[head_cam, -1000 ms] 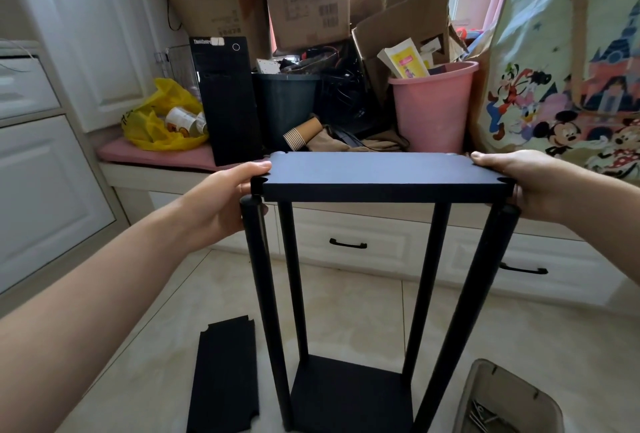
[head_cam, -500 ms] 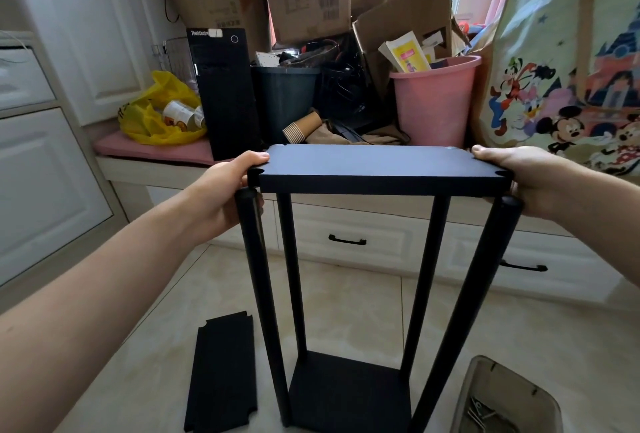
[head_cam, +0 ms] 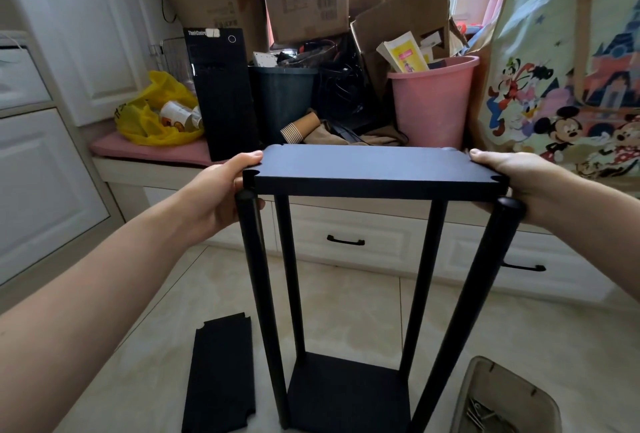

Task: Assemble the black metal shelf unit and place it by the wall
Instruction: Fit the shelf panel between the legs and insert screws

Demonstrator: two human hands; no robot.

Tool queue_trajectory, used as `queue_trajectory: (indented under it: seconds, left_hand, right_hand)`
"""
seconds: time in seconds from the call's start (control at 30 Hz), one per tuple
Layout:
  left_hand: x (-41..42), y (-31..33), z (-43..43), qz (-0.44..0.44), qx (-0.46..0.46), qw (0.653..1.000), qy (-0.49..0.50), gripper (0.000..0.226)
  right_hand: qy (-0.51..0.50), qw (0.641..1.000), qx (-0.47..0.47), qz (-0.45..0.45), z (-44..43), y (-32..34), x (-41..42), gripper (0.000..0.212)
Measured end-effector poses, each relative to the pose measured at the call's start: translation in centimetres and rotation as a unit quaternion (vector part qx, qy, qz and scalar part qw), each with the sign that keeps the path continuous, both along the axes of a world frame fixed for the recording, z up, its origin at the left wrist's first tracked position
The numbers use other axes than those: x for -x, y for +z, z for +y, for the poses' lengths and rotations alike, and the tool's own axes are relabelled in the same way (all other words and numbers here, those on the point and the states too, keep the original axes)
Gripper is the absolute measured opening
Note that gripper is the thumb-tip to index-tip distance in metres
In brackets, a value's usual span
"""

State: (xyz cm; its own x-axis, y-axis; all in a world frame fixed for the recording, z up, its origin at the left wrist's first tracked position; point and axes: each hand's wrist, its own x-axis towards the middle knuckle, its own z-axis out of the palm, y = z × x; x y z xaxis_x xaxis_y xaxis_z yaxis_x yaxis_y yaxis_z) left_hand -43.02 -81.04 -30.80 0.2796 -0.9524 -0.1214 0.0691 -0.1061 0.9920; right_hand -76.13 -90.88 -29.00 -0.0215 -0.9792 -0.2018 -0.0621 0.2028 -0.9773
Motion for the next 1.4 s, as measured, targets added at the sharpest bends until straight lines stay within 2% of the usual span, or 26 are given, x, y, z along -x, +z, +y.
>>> queue_trajectory:
  seconds: [0.07,0.33,0.63,0.8,1.0,1.27,1.4]
  left_hand:
    - [0.0,-0.3,0.0,-0.01,-0.003,1.0,0.01,0.035]
    - [-0.2,-1.3,0.0,0.014,0.005,1.0,0.006,0.029]
    - [0.3,-2.5,0.1,0.077,0.034,0.996,-0.001,0.022]
    - [0.7,-3.1,0.4,0.104,0.056,0.993,0.01,0.023]
    - [1.1,-3.7,0.5,0.139,0.068,0.988,0.015,0.019]
    - [1.2,-3.6,0.5,0.139,0.082,0.987,0.023,0.017]
    - [1.1,-3.7,0.5,0.142,0.073,0.987,0.023,0.019]
  right_hand:
    - [-0.003,0.999,0.017,0.031,0.2,-0.2,0.0,0.025]
    - [-0.002,0.999,0.014,0.046,0.4,-1.1,0.2,0.03]
    - [0.016,1.0,0.011,-0.011,0.4,-1.7,0.4,0.035]
    - [0.034,0.998,-0.02,-0.056,0.6,-1.7,0.8,0.028]
    - [0.002,0.998,-0.016,-0.058,0.7,-1.7,0.3,0.026]
    - [0.03,0.992,-0.025,-0.12,3.3,-1.9,1.1,0.021]
    - [0.018,0.993,-0.014,-0.113,3.8,-2.3,1.0,0.019]
